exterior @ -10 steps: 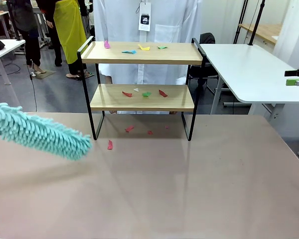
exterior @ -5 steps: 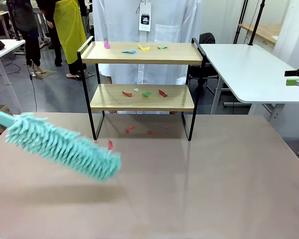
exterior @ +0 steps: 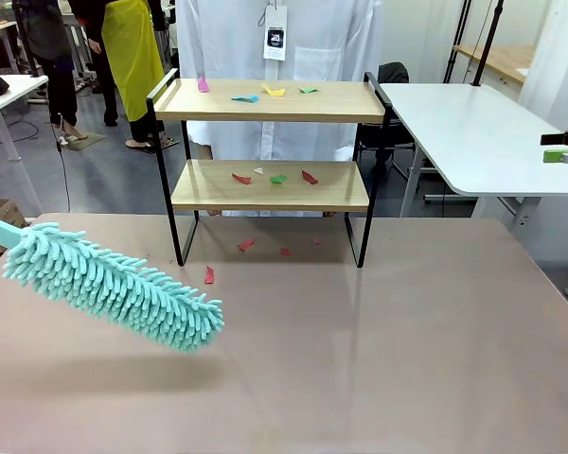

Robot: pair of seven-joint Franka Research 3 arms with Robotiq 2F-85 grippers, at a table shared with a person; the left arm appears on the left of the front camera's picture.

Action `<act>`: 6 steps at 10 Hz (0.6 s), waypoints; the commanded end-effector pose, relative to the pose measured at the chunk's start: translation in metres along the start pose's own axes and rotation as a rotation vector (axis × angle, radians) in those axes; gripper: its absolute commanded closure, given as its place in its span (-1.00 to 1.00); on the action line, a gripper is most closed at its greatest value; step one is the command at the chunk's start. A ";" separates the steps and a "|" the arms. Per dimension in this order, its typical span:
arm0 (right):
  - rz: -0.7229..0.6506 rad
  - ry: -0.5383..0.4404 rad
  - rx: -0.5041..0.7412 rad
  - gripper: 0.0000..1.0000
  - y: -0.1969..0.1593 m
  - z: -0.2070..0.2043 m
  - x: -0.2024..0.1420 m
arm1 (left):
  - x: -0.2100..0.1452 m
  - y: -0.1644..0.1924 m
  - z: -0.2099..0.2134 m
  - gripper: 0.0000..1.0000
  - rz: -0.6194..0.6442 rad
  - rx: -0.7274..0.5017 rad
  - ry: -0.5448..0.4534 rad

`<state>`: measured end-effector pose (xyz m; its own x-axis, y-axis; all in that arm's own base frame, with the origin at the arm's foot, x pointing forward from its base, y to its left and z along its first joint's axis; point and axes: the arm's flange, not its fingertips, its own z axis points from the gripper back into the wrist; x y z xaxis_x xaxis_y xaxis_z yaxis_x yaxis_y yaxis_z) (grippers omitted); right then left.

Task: Clean the shelf.
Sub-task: Clean the specific section of the Shelf indicated by the human with the Duster.

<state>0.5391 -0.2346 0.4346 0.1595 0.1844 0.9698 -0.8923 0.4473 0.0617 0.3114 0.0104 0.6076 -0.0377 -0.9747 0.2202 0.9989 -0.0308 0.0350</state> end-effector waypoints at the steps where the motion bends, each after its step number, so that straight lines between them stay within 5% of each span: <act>1: 0.004 0.000 0.001 -1.00 0.001 -0.001 0.002 | -0.002 -0.003 0.003 0.74 -0.026 0.001 0.002; 6: 0.004 0.000 0.001 -1.00 0.001 -0.001 0.002 | -0.002 -0.003 0.003 0.74 -0.026 0.001 0.002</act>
<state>0.5391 -0.2346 0.4346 0.1595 0.1844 0.9698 -0.8923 0.4473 0.0617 0.3110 0.0108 0.6079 -0.0406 -0.9756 0.2159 0.9988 -0.0334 0.0370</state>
